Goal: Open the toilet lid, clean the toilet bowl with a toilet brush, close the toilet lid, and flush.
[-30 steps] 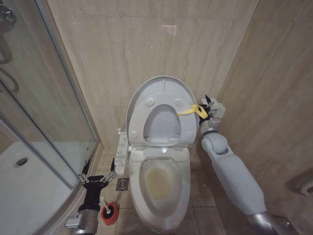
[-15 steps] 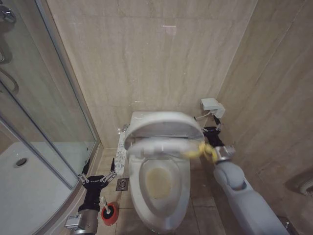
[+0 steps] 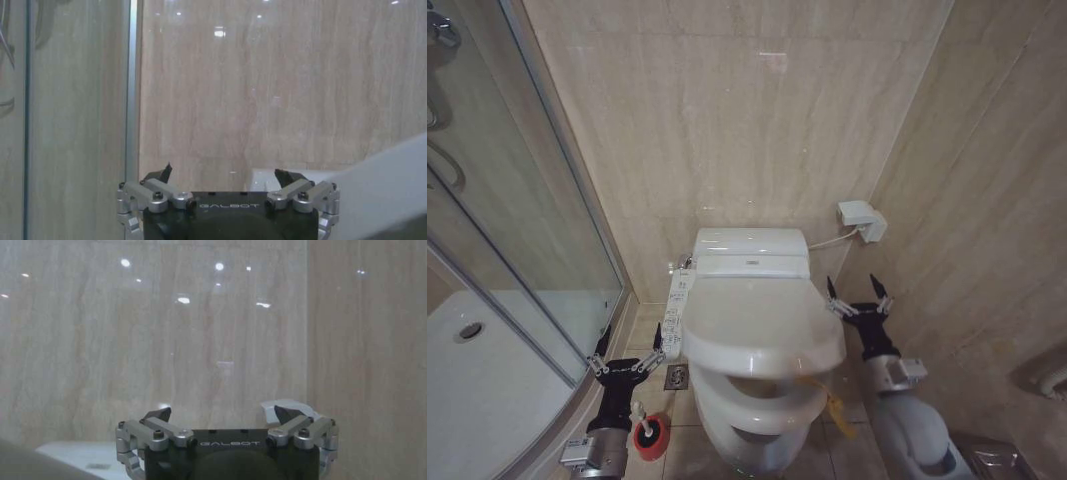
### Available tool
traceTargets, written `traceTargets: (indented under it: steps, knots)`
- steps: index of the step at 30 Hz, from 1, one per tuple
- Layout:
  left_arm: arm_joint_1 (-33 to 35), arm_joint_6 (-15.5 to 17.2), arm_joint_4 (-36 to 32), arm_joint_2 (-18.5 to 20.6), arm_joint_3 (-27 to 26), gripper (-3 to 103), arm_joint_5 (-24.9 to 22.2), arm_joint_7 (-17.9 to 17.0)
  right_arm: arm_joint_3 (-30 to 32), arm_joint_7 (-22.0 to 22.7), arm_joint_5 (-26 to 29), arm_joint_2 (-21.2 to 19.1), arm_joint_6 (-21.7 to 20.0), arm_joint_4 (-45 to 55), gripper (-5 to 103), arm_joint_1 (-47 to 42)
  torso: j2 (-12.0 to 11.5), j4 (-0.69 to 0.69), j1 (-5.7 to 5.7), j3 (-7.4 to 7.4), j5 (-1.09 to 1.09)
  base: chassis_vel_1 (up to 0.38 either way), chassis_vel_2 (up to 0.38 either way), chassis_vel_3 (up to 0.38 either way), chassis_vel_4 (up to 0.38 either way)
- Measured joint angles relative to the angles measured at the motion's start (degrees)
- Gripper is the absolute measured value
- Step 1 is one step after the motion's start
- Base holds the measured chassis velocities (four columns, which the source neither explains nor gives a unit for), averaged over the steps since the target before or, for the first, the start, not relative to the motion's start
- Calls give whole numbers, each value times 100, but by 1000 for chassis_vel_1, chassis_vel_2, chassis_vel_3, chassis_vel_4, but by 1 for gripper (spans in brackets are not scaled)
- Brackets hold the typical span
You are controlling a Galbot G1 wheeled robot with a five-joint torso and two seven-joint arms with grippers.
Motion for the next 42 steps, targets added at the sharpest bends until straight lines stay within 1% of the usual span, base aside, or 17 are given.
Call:
traceTargets:
  steps: [3,5,6,11,16,23,33,42]
  knots:
    - [0,0,1,0,0,100,0,0,62,-1,-287,249,84,-2,100,-198,0,-1,0,0,0,0,0,0,0]
    - [0,0,1,0,0,100,0,0,84,-1,-339,304,101,-19,100,-222,-1,-1,0,0,1,0,0,0,0]
    - [0,0,0,0,0,100,0,0,143,-1,-407,403,119,-60,100,-246,-1,0,0,0,1,0,0,0,0]
    - [0,0,0,0,0,100,0,0,467,-87,-456,662,115,-238,100,-215,-1,0,1,0,1,0,0,0,0]
    - [0,0,0,0,0,100,0,0,686,-119,-388,797,37,-156,100,-210,-1,-1,1,0,1,0,0,0,0]
    - [0,0,0,0,0,100,0,0,735,-139,-325,803,18,24,100,-316,-1,-1,1,0,1,0,0,0,0]
    - [0,0,0,0,0,100,0,0,695,-402,-257,885,33,193,100,-488,-1,-1,1,0,1,0,0,0,0]
    - [0,0,0,0,0,100,0,0,687,-411,-248,927,-1,240,100,-517,-1,-1,1,0,1,0,0,0,0]
